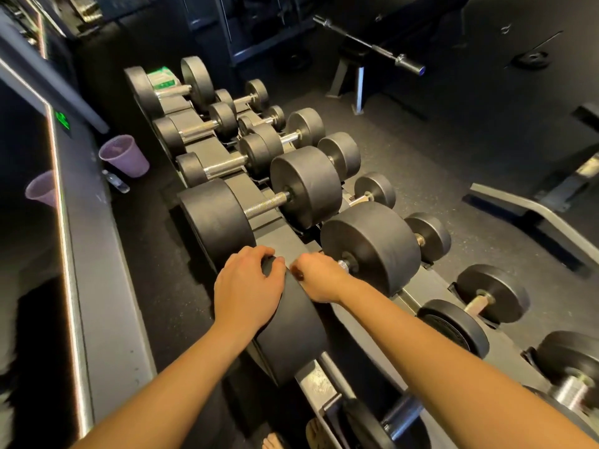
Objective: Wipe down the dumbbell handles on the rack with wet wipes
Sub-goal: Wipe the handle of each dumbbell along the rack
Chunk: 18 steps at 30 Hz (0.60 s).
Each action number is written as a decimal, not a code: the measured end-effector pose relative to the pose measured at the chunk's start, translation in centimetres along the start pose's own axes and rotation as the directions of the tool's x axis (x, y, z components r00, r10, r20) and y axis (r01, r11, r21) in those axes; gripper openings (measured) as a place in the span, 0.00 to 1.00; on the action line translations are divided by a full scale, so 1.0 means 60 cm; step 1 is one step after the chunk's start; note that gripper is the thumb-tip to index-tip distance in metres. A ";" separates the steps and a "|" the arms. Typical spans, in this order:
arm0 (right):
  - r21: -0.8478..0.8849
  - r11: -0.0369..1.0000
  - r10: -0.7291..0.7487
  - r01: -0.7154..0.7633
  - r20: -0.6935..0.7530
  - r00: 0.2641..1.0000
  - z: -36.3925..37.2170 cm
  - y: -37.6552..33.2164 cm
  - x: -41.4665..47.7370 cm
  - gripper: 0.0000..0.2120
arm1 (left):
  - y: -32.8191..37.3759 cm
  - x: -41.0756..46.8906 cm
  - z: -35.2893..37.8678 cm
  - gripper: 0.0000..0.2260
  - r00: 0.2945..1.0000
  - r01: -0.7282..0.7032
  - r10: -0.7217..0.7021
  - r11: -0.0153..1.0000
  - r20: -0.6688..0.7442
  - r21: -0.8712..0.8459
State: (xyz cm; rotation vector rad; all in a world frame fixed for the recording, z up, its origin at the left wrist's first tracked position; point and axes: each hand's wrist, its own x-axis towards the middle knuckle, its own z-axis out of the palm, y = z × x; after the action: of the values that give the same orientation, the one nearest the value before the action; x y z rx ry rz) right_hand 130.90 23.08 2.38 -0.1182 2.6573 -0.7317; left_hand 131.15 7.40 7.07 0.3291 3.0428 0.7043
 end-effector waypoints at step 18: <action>-0.063 0.998 0.007 0.007 0.217 0.976 -0.044 0.044 0.033 0.07 | 0.001 0.000 0.001 0.17 1.000 -0.002 0.002 1.000 0.001 -0.006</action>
State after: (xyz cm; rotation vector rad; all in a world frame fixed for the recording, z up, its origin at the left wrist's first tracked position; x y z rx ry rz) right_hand 128.09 26.25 2.46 -0.2031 2.4720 -0.5974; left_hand 131.14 7.51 7.03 0.3323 3.0398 0.7131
